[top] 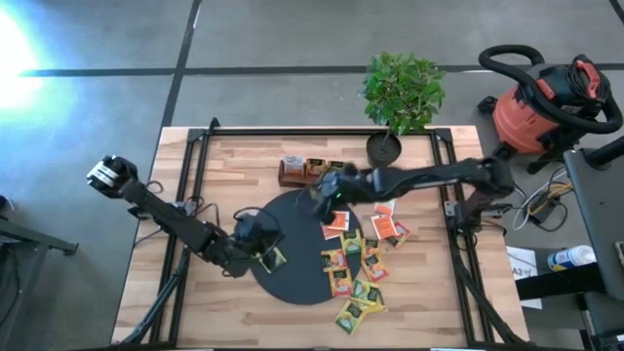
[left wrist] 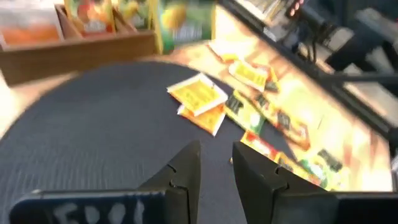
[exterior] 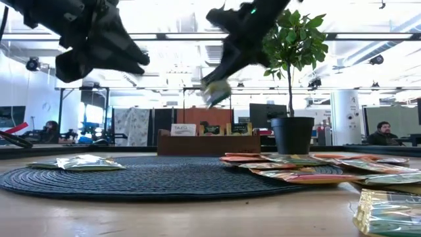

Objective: Pick & Place Tea
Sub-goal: Put the yellow tea bag into the right section of the brown wooden organizer

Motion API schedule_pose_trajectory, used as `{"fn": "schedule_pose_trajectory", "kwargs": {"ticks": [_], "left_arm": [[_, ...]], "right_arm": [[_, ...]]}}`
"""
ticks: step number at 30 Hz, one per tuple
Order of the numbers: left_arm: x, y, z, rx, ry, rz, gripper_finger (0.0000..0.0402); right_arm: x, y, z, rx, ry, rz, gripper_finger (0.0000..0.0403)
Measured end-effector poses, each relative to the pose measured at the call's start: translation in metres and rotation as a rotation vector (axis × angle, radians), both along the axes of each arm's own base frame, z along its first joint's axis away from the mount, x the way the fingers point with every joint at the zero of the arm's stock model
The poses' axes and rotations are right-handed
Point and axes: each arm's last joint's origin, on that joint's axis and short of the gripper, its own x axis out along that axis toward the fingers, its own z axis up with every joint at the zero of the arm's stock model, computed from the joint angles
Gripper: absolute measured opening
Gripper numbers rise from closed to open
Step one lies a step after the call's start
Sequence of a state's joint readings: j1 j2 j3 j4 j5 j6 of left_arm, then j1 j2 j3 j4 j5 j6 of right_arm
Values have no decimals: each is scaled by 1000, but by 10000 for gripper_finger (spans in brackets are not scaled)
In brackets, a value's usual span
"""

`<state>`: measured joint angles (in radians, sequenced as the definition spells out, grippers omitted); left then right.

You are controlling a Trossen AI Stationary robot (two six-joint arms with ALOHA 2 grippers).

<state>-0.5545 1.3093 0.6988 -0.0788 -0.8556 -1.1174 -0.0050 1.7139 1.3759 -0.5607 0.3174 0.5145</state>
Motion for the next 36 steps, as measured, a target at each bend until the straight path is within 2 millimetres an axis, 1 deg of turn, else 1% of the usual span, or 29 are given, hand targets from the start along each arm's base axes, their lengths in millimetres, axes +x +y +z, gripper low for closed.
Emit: {"fn": "schedule_pose_trajectory", "kwargs": {"ticks": [3,6,9,12,15,21,25,31,36], "left_arm": [[-2,2,6,4,-26,19,90],[-3,3,8,13,-33,24,90],[-4,3,8,15,-35,26,90],[-3,3,8,15,-36,27,90],[-3,3,8,15,-36,27,90],[-4,3,8,15,-35,26,90],[-4,3,8,21,-29,25,90],[-5,4,7,33,-13,23,90],[-5,4,6,38,-4,23,90]], "right_arm": [[-20,-19,19,-11,-1,-52,8],[-35,-40,22,-43,27,-77,8],[-44,-63,13,-60,73,-91,8],[-45,-83,-5,-28,105,7,8],[-43,-95,-20,4,87,92,8],[-48,-104,-42,-1,76,167,8],[-51,-105,-53,-12,40,162,8],[-52,-105,-64,-18,-57,129,8],[-56,-105,-71,-50,-33,96,8]]}}
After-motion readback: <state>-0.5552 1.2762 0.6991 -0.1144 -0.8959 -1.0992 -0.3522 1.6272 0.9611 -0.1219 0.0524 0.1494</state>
